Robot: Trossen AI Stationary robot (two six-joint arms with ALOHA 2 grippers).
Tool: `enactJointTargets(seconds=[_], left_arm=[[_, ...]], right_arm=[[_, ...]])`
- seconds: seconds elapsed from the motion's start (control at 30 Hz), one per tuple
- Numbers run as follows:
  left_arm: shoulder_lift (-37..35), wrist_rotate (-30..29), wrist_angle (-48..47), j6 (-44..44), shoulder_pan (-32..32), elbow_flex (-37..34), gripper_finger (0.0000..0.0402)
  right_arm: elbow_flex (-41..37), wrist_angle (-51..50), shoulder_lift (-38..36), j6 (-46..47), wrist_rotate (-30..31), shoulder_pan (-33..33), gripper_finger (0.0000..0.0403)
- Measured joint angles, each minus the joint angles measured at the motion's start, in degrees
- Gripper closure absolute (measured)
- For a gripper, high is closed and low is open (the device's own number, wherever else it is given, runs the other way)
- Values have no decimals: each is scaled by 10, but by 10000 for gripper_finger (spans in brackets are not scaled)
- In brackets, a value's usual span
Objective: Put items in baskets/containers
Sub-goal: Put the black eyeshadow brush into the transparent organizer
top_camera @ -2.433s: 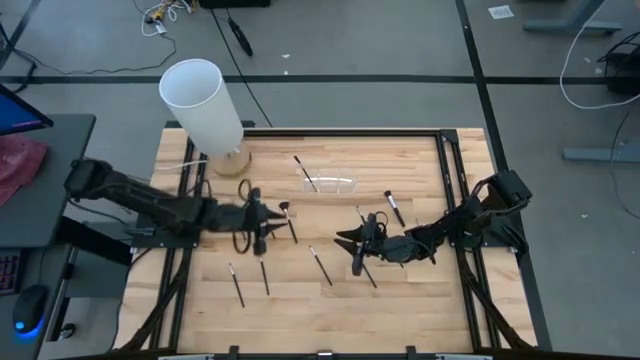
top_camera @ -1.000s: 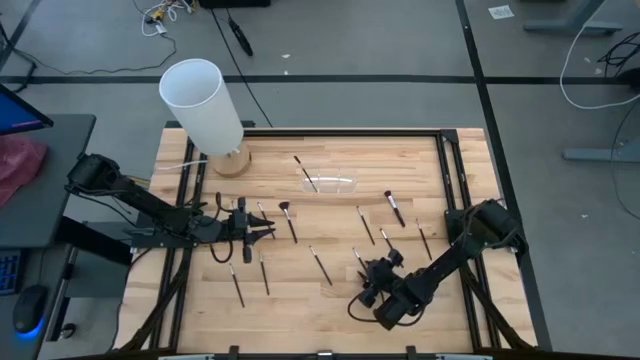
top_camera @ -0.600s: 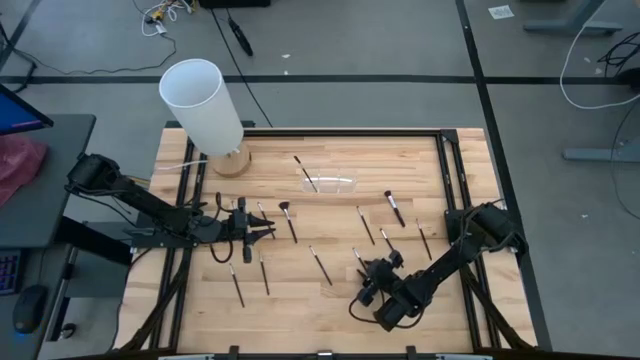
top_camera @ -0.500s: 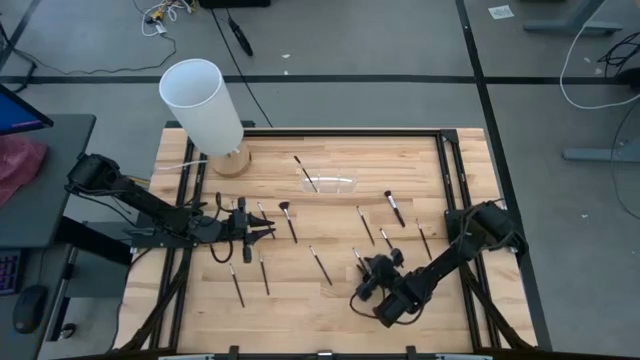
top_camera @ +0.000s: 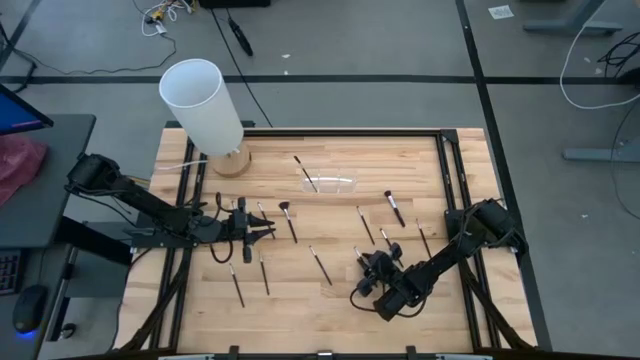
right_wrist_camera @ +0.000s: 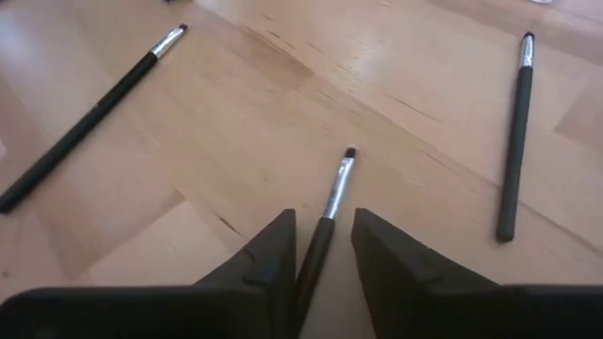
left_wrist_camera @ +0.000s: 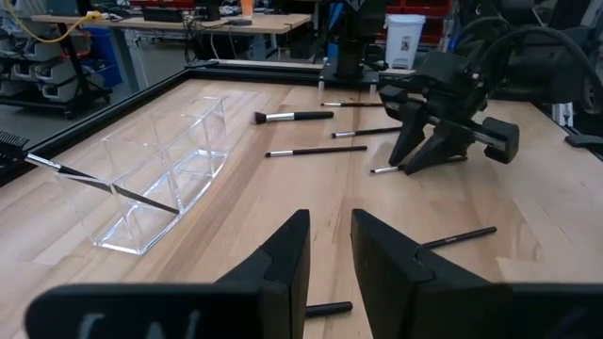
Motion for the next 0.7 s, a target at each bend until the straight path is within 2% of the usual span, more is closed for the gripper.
enactJointTargets(seconds=[0.43,0.7], left_arm=[[0,0,-1,-2,0,0,319],[0,9,2,-4,0,0,319]], right_arm=[[0,-10,-1,-46,-8,3,390],[-4,36,-17,-55,6,14,392]])
